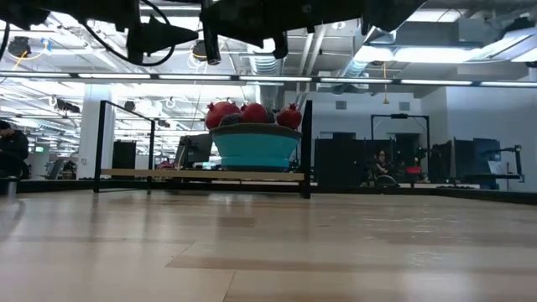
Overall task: Pick & Place Fruit
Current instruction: Put the black knife on the shelf
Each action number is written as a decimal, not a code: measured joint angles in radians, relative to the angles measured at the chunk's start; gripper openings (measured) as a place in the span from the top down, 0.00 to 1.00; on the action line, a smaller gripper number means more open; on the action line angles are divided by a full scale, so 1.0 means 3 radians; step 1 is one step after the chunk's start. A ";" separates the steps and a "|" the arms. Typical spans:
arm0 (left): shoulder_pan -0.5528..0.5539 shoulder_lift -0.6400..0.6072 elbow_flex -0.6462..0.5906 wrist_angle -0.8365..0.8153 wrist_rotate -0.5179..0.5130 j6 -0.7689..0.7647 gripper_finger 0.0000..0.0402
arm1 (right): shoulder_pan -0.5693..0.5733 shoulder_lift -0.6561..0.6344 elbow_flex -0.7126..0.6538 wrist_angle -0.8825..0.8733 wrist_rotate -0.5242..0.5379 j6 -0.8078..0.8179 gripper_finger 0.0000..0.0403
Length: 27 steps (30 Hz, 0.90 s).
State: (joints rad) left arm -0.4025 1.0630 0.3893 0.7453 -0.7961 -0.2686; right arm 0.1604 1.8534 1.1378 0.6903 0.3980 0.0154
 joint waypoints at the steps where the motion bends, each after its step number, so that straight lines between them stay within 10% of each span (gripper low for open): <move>1: 0.0035 0.0000 0.0000 0.0033 0.0078 0.0002 0.26 | 0.0000 0.0000 0.0000 -0.0002 0.0018 0.0000 0.74; 12: 0.0251 0.0273 0.0007 0.0571 0.0473 0.0026 0.29 | 0.0001 0.0000 0.0062 0.0007 0.0075 -0.0026 0.74; 27: 0.0244 0.0495 0.0011 0.1129 0.0467 0.0346 0.57 | 0.0014 -0.0004 0.0126 -0.0045 0.0073 -0.0173 0.74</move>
State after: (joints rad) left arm -0.3294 1.2114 0.3927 1.0839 -0.6560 -0.1649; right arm 0.1646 1.8522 1.1755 0.6770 0.4198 -0.0364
